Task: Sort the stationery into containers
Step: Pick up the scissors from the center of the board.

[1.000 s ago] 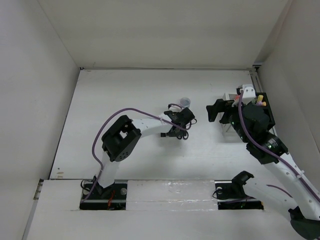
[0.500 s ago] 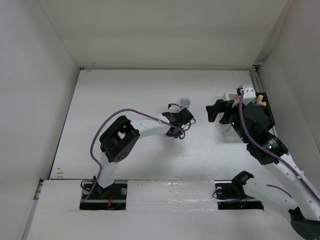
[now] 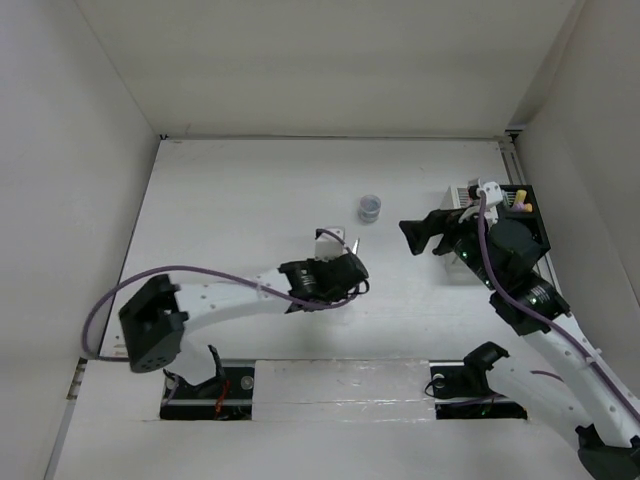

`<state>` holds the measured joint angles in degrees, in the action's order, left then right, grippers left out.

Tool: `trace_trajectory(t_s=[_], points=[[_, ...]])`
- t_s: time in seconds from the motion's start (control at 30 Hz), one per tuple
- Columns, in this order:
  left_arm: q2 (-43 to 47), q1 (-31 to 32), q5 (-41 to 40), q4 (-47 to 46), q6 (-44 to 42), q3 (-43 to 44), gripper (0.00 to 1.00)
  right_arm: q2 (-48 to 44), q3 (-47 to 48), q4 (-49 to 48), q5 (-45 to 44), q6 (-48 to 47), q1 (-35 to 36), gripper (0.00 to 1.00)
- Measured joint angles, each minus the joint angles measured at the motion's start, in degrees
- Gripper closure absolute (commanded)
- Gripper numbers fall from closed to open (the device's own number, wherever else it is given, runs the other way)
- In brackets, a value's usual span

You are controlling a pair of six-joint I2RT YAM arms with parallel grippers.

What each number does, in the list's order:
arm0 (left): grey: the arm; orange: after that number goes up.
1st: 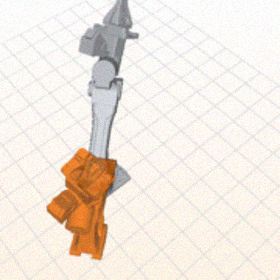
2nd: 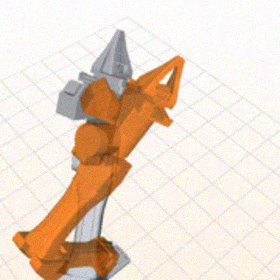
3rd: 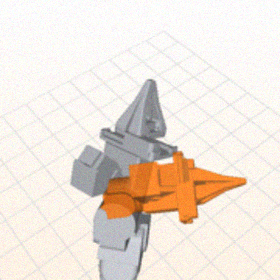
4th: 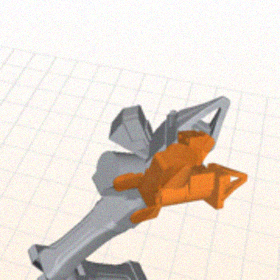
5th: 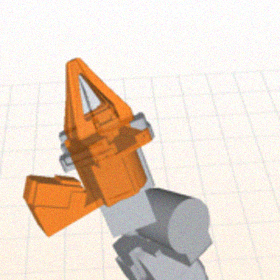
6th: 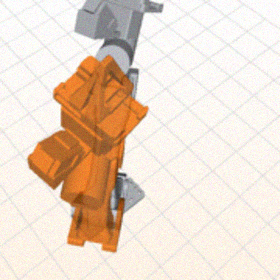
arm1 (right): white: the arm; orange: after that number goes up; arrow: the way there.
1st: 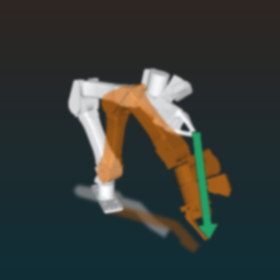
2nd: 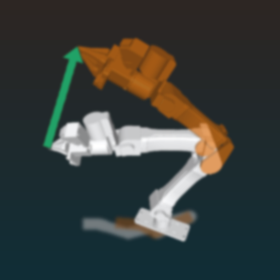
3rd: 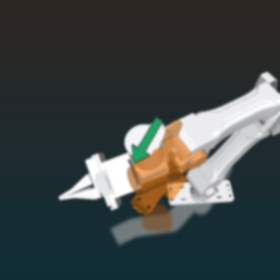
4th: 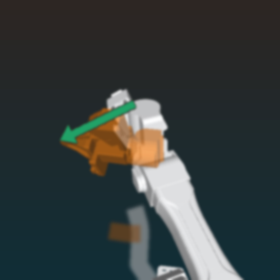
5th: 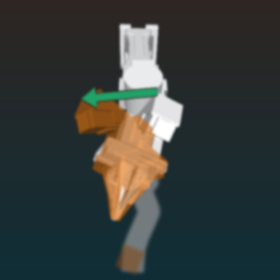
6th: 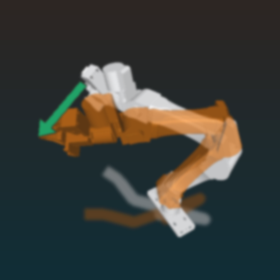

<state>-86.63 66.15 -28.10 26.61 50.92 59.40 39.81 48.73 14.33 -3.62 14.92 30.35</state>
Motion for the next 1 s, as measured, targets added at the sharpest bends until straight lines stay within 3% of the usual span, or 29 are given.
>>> trace_trajectory(t_s=[0.2, 0.43, 1.0], points=[[15.23, -1.27, -7.23, -2.49, -2.38, -4.68, 1.0, 5.35, -1.31, -8.44, 13.44, 2.51, -0.68, 0.0], [23.04, -1.27, -10.97, -8.02, -8.98, -6.1, 1.0, 9.55, -3.58, -20.26, 26.32, 9.38, -0.7, 0.0], [26.51, -1.29, -9.33, -15.65, -16.65, -6.49, 1.0, 27.04, -3.56, -35.91, 29.97, 18.62, 1.95, 0.05]])
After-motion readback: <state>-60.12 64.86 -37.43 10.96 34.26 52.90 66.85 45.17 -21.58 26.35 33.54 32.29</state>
